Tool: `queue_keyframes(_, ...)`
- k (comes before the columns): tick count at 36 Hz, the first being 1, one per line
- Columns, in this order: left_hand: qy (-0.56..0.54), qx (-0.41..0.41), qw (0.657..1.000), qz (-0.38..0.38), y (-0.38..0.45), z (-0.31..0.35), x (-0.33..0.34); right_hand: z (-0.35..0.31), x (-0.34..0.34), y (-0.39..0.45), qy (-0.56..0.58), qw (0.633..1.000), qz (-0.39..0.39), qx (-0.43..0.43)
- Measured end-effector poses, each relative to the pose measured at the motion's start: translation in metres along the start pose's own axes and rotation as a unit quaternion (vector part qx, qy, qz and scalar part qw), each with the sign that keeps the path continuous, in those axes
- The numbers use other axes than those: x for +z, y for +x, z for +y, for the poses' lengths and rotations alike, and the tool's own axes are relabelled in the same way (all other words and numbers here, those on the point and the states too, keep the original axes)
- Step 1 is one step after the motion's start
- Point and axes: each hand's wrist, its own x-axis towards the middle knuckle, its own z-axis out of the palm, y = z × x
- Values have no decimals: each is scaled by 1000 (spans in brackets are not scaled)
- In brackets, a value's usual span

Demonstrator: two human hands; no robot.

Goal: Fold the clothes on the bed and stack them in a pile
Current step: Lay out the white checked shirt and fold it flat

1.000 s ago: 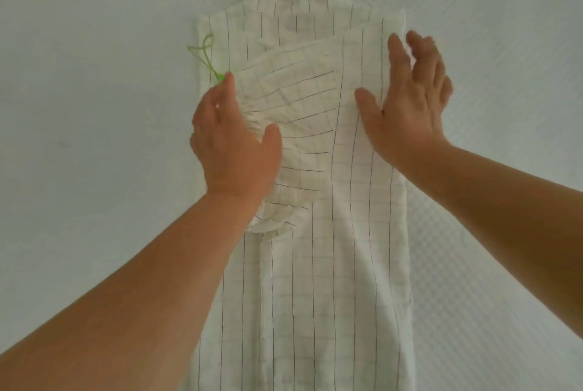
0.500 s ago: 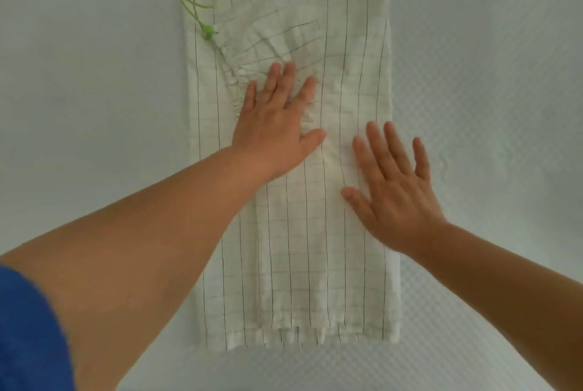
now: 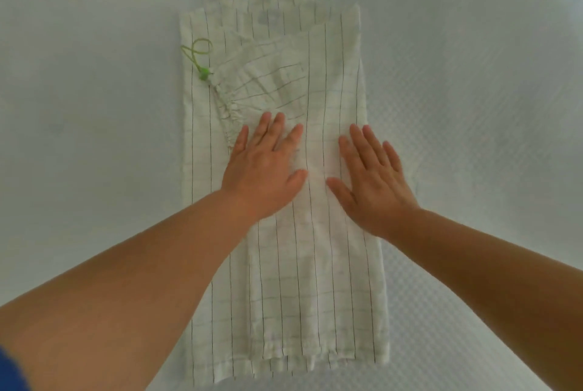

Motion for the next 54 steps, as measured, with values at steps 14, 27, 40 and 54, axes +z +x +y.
queue_keyframes(14, 8, -27, 999, 43, 55, -17, 26, 34, -32, 172, 19, 996, 31, 86)
queue_keyframes(27, -22, -34, 998, 37, 63, -23, 39, 54, -50, 225, -53, 997, 15, 62)
queue_keyframes(40, -50, -76, 989, 117, 93, -66, -37, 44, -78, 215, 8, 996, 72, 46)
queue_keyframes(54, 140, -92, 986, -20, 119, -91, -35, 32, -62, 173, 43, 984, 156, 67)
